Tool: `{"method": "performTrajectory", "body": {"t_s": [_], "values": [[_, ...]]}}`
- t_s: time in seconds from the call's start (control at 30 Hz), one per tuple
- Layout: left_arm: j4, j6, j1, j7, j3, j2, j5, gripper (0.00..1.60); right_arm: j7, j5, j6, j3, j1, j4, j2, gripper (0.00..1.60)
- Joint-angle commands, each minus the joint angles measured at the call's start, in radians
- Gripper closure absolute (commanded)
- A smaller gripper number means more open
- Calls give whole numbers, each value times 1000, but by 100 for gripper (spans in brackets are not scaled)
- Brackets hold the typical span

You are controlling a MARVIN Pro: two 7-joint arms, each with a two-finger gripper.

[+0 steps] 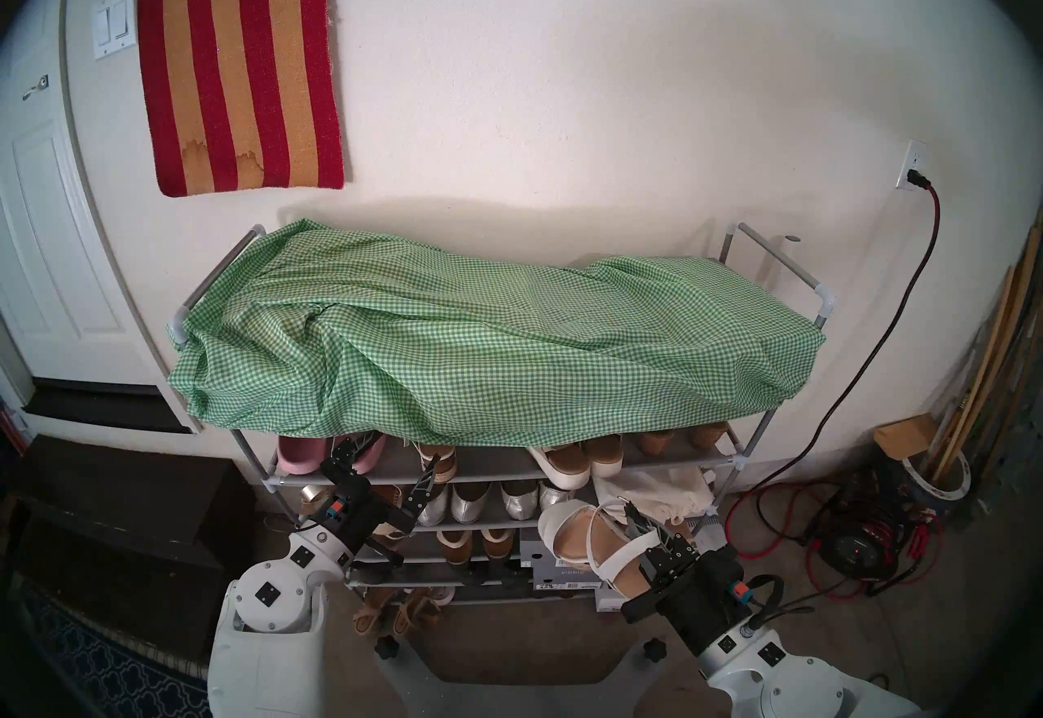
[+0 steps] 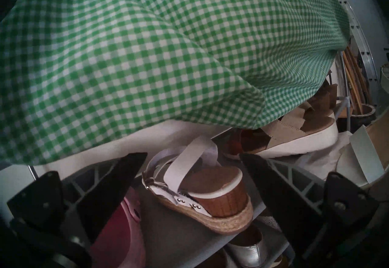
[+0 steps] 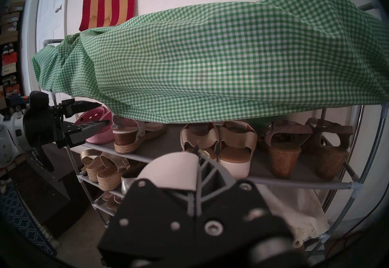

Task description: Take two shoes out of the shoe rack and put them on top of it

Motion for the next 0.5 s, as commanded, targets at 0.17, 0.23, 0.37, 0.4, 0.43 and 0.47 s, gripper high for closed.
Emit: {"method": "performTrajectory", "body": {"t_s": [0.17,0.23,0.37,0.4,0.43,0.47], "values": [[73,-9,-79,19,23,13,40,0,3,-1,-8,1,0,-15,-9,160],[89,-11,-93,24,25,16,45,0,4,-1,-7,2,0,-15,-10,160],[124,-21,-122,37,26,23,56,0,6,-2,-7,3,-1,-15,-13,160],[131,-24,-128,40,25,24,58,0,7,-2,-7,4,-1,-15,-13,160],[137,-26,-134,42,25,26,59,0,8,-2,-6,4,-1,-15,-14,160],[143,-28,-139,45,25,28,60,0,8,-3,-6,5,-2,-15,-14,160]]}}
